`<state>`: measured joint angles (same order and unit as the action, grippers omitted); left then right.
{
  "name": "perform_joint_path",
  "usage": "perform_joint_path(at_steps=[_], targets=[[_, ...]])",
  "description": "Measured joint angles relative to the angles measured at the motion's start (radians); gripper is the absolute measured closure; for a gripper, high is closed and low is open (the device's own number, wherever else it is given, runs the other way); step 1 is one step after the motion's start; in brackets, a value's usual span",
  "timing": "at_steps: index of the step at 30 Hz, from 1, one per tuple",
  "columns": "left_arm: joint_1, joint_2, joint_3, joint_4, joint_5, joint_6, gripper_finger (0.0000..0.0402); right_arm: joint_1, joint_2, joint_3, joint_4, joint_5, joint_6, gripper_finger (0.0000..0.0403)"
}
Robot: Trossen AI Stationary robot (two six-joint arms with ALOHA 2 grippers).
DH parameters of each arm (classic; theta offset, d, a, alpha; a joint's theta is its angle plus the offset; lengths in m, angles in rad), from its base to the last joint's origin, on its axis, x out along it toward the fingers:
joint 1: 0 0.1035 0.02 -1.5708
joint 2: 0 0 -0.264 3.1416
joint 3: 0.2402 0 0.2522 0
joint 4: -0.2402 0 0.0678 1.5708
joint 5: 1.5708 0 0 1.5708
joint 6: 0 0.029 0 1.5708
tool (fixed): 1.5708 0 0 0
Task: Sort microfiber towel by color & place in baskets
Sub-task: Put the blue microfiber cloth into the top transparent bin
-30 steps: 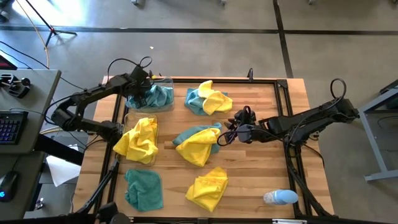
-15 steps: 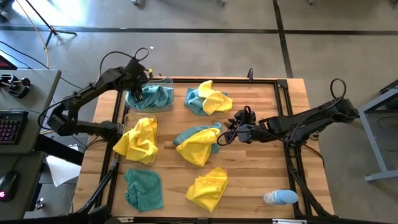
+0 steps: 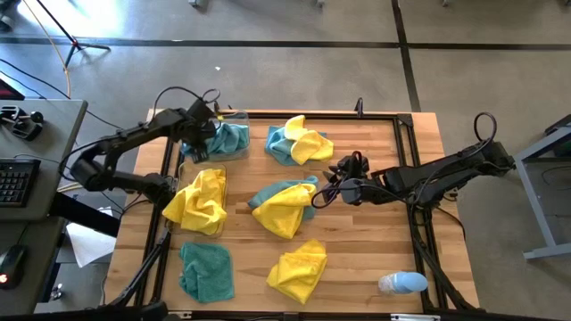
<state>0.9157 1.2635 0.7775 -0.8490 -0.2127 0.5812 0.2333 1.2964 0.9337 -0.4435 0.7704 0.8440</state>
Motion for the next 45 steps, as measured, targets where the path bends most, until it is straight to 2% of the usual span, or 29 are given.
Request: perform_joint_path(at_steps=[10,15,26,33,37,41,45], targets=[[0.002,0.165,0.01,0.079,0.027,0.01,0.0228,0.0,0.0,0.0,0.0,-0.001,-0.007,0.0279],[-0.002,0.194,0.029,0.062,0.008,0.0,0.0229,0.0,0.0,0.0,0.001,-0.003,-0.006,0.0279],[-0.002,0.137,0.116,-0.067,-0.032,-0.048,0.023,0.0,0.0,0.0,0.0,-0.018,-0.012,0.0279],[-0.001,0.099,0.122,-0.087,-0.032,-0.039,0.023,-0.005,0.0,0.0,0.0,-0.018,-0.016,0.0279],[-0.001,0.069,0.136,-0.168,-0.027,-0.068,0.023,-0.005,0.0,0.0,-0.002,-0.018,-0.018,0.0279],[-0.001,0.032,0.19,-0.281,0.053,-0.139,0.023,-0.005,0.0,0.0,-0.003,-0.018,-0.018,0.0279],[0.002,-0.024,0.226,-0.262,0.249,-0.149,0.023,-0.005,0.0,0.0,-0.009,-0.018,-0.019,0.0279]])
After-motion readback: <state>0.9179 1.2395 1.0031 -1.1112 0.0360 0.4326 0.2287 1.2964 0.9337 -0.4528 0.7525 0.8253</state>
